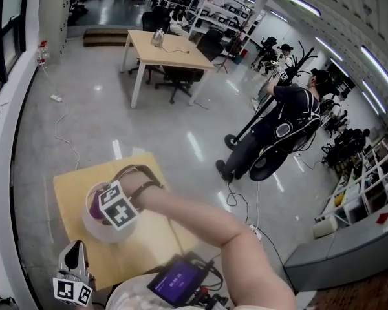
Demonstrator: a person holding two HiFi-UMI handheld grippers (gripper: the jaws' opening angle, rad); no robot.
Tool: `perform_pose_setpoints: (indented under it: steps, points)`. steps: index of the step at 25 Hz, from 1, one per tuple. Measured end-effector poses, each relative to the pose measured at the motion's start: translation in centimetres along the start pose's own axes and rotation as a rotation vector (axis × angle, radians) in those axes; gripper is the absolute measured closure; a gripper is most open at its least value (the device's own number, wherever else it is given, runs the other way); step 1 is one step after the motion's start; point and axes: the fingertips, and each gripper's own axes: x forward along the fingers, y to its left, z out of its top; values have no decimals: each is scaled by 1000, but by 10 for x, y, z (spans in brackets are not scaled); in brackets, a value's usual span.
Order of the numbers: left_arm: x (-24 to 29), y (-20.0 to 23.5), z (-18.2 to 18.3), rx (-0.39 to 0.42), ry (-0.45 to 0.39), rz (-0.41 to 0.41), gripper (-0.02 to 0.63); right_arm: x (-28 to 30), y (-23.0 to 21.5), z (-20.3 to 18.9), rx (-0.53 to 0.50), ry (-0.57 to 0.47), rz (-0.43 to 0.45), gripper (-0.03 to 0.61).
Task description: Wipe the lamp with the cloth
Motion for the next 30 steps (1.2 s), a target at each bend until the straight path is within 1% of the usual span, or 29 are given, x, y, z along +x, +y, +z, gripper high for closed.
perform_pose_setpoints:
  steps: [2, 5, 6, 8, 9, 11, 13, 14, 16, 18, 22, 24, 26, 28, 30]
  points:
    - [3, 1, -2, 2, -4, -2, 614, 1, 0, -3, -20, -6, 6, 497]
    - [5, -1, -1, 4, -6, -13, 614, -11, 5, -5, -105, -41, 31, 497]
    - [3, 1, -1, 3, -3, -11, 614, -17, 10, -1, -131, -64, 52, 497]
    - [-1, 5, -1, -2, 3, -1, 614, -25, 18, 7, -150, -92, 116, 497]
    - [-2, 6, -2, -3, 4, 3, 614, -25, 22, 8, -154, -84, 150, 497]
    - [-3, 4, -2, -1, 2, 6, 614, -16, 28, 5, -166, -36, 204, 497]
    - [-4, 1, -2, 9, -6, 0, 614, -4, 30, 2, -165, 5, 236, 497]
    - [-5, 0, -2, 11, -9, -3, 614, -2, 30, 0, -159, 15, 237, 500]
    - [-9, 0, -3, 1, -14, 1, 614, -3, 26, -2, -139, 29, 209, 499]
    - [-16, 4, -5, 3, -18, 11, 614, -8, 17, -2, -108, 29, 153, 499]
    - [-27, 6, -5, 12, -15, 20, 614, -29, -10, -3, 14, -26, -12, 499]
    - [-28, 5, -1, 17, -17, 10, 614, -46, -22, -6, 94, -72, -91, 499]
    - [-33, 7, 5, 21, -14, -4, 614, -65, -28, -6, 172, -143, -141, 499]
    - [-40, 5, 8, 19, -6, -20, 614, -85, -24, -4, 241, -223, -176, 498]
    - [-44, 1, 8, 22, -1, -38, 614, -101, -18, -8, 314, -303, -234, 499]
